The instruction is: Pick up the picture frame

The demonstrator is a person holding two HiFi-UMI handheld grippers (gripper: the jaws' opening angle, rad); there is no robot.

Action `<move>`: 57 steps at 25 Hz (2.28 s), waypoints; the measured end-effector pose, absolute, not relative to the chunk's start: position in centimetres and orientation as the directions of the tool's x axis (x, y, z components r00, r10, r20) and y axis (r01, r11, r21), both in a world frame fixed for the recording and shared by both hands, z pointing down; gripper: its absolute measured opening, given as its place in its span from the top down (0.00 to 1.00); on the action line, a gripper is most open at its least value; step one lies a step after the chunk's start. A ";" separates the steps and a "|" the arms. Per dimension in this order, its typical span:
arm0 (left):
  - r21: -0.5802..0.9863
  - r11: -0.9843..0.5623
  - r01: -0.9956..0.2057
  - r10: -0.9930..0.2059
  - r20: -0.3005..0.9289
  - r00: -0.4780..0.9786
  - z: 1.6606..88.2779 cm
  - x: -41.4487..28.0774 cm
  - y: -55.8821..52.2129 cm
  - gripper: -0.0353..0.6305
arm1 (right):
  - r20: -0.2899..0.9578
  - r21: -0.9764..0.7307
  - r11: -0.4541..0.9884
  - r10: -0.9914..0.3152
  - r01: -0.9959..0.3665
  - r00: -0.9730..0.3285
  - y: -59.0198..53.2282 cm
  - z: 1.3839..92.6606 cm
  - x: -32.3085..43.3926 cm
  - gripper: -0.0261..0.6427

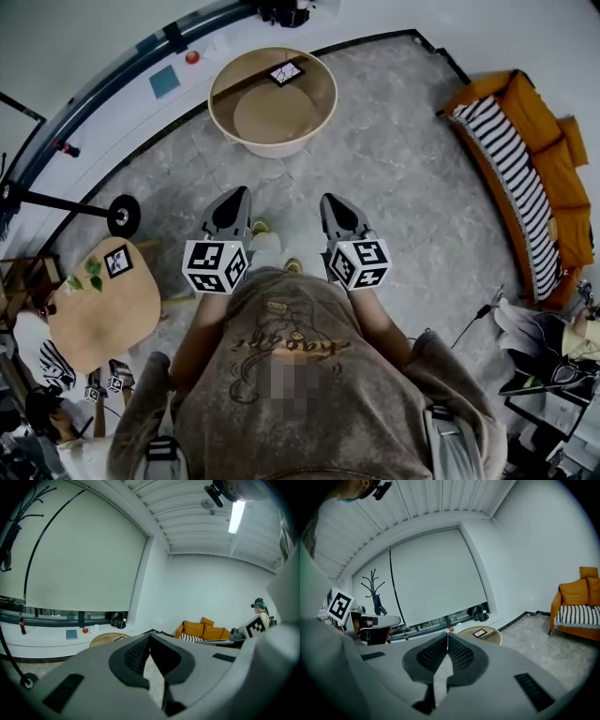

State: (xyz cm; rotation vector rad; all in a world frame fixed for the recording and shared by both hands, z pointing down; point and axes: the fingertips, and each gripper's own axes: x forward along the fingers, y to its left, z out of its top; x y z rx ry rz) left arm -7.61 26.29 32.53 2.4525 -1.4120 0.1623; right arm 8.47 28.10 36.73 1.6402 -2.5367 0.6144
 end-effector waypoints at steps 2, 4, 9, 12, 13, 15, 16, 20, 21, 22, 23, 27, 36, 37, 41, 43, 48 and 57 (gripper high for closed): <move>0.211 -0.468 -0.858 -0.824 0.245 0.510 32.6 -7.7 25.5 0.92 | 0.264 -0.297 0.357 -0.861 -0.886 -0.435 27.4 36.9 8.3 0.93; 0.209 -0.472 -0.857 -0.824 0.242 0.513 32.8 -7.5 24.6 0.92 | 0.265 -0.294 0.359 -0.860 -0.886 -0.436 26.7 37.1 8.3 0.93; 0.203 -0.480 -0.853 -0.824 0.231 0.518 32.9 -7.8 22.1 0.92 | 0.263 -0.288 0.355 -0.864 -0.890 -0.430 24.4 37.3 7.9 0.93; 0.202 -0.484 -0.852 -0.823 0.227 0.521 32.7 -7.8 20.4 0.92 | 0.266 -0.286 0.353 -0.864 -0.891 -0.428 22.9 37.2 7.9 0.93; 0.203 -0.484 -0.851 -0.822 0.226 0.522 32.8 -7.8 19.9 0.92 | 0.265 -0.284 0.353 -0.864 -0.891 -0.427 22.3 37.2 7.9 0.93; 0.206 -0.485 -0.850 -0.821 0.228 0.524 33.3 -8.0 19.0 0.92 | 0.261 -0.282 0.352 -0.867 -0.892 -0.425 21.3 37.5 7.7 0.93; 0.207 -0.486 -0.849 -0.819 0.231 0.525 33.7 -8.0 18.5 0.92 | 0.259 -0.284 0.350 -0.868 -0.893 -0.423 20.8 37.7 7.6 0.93; 0.207 -0.496 -0.843 -0.812 0.233 0.535 33.9 -7.8 15.9 0.92 | 0.265 -0.286 0.345 -0.868 -0.894 -0.420 18.5 38.0 7.5 0.93; 0.208 -0.497 -0.842 -0.811 0.233 0.536 33.9 -7.8 15.2 0.92 | 0.268 -0.286 0.344 -0.867 -0.894 -0.419 17.9 38.1 7.4 0.93; 0.209 -0.497 -0.842 -0.811 0.234 0.537 34.0 -7.9 14.6 0.92 | 0.270 -0.288 0.343 -0.867 -0.894 -0.419 17.4 38.2 7.3 0.93; 0.210 -0.497 -0.842 -0.810 0.235 0.537 34.2 -8.0 13.9 0.92 | 0.272 -0.289 0.343 -0.866 -0.894 -0.420 16.8 38.4 7.2 0.93; 0.218 -0.493 -0.842 -0.809 0.240 0.536 34.7 -8.3 10.9 0.92 | 0.283 -0.289 0.344 -0.861 -0.893 -0.423 14.2 39.0 6.8 0.93; 0.225 -0.513 -0.828 -0.783 0.273 0.559 35.4 -8.5 3.2 0.92 | 0.327 -0.296 0.328 -0.847 -0.897 -0.418 6.9 39.5 5.9 0.93; 0.227 -0.517 -0.825 -0.779 0.274 0.564 35.3 -8.6 2.1 0.92 | 0.330 -0.296 0.326 -0.847 -0.898 -0.416 6.0 39.5 5.7 0.93; 0.228 -0.540 -0.810 -0.763 0.274 0.585 34.9 -8.7 -2.2 0.92 | 0.333 -0.297 0.306 -0.855 -0.905 -0.398 2.3 39.1 5.3 0.93; 0.228 -0.549 -0.804 -0.757 0.273 0.594 34.6 -8.8 -4.4 0.92 | 0.332 -0.298 0.291 -0.861 -0.909 -0.385 0.3 38.8 5.2 0.93; 0.232 -0.572 -0.787 -0.741 0.266 0.617 34.1 -8.9 -9.9 0.92 | 0.328 -0.294 0.259 -0.877 -0.920 -0.352 -4.6 38.3 5.2 0.93; 0.227 -0.619 -0.752 -0.710 0.247 0.659 33.0 -8.9 -16.7 0.92 | 0.333 -0.285 0.207 -0.894 -0.936 -0.299 -10.2 37.6 4.9 0.93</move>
